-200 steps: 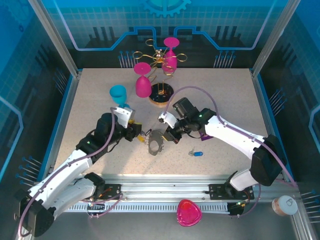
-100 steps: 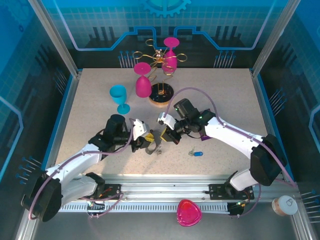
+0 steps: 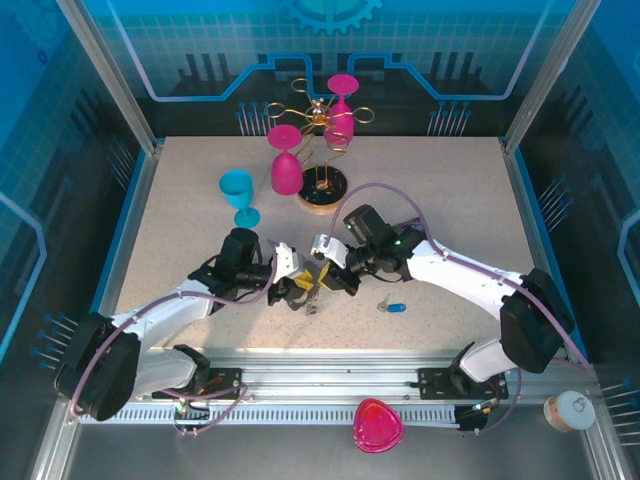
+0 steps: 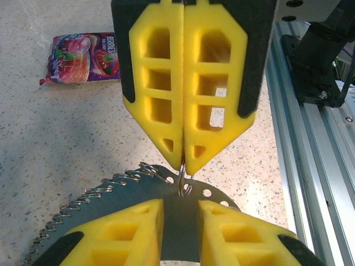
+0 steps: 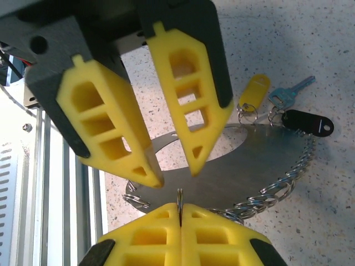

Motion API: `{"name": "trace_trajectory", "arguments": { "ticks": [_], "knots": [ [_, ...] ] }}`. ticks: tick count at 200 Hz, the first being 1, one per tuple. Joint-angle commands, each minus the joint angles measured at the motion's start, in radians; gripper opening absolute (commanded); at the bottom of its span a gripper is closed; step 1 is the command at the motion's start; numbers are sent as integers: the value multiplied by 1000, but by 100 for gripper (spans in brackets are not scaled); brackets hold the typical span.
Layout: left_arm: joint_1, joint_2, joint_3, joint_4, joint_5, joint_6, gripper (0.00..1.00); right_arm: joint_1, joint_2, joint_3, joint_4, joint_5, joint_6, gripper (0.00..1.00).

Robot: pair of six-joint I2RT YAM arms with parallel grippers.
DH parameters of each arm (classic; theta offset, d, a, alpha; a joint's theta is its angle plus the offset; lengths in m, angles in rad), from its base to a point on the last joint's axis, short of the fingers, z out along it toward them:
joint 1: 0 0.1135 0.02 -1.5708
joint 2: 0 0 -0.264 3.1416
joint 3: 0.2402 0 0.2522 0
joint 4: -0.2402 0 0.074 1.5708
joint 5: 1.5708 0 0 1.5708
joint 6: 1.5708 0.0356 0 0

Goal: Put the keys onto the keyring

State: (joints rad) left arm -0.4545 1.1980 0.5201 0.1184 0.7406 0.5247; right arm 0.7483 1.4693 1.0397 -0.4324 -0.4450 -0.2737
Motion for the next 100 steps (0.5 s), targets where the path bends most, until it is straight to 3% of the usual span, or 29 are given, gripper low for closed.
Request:
{"name": "trace_trajectory", "arguments": {
  "ticks": [1, 100],
  "knots": [
    [-1, 5, 12, 25, 64, 46, 23, 16, -37, 1, 29, -3, -21, 0],
    [-1, 11, 25, 6, 106, 84, 20, 53, -11, 35, 53, 1, -24, 0]
  ]
}}
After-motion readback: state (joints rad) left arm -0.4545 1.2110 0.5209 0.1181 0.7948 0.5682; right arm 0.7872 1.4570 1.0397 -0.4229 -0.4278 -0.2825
